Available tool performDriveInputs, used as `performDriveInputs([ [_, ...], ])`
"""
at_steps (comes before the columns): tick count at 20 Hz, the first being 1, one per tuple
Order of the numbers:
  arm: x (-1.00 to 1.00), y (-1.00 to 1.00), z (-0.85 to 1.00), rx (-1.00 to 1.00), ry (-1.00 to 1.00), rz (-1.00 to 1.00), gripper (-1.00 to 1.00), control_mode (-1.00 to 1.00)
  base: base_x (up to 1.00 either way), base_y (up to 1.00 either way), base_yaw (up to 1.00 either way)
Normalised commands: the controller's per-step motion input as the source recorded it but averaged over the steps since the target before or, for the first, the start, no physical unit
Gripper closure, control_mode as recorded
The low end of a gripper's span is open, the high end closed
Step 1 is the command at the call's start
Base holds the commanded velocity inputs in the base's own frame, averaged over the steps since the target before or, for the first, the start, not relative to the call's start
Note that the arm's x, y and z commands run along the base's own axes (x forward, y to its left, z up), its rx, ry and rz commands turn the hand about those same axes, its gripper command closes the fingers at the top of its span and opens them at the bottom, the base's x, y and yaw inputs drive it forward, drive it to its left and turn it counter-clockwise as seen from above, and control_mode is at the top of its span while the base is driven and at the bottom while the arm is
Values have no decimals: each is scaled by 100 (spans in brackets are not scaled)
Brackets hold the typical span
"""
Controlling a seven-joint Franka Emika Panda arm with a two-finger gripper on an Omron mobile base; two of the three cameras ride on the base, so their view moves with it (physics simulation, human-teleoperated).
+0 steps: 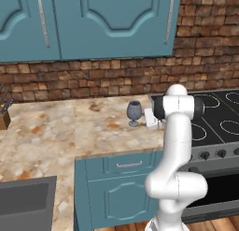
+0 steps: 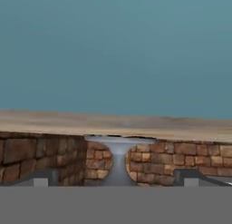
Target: Retrieve the wine glasses from the counter and place one next to each plate.
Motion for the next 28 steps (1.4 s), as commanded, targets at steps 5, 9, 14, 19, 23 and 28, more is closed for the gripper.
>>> performDriveInputs([
  [5, 12, 20, -16, 0, 7, 2, -100, -100, 0, 0, 0],
  [9, 13, 20, -16, 0, 7, 2, -100, -100, 0, 0, 0],
  [14, 19, 21, -13, 3, 3, 1, -100, -100, 0, 0, 0],
  [19, 13, 22, -18, 3, 3, 0, -100, -100, 0, 0, 0],
  [23, 1, 26, -24, 0, 1, 0, -100, -100, 0, 0, 0],
  [28, 0, 29, -28, 0, 0, 0, -100, -100, 0, 0, 0],
])
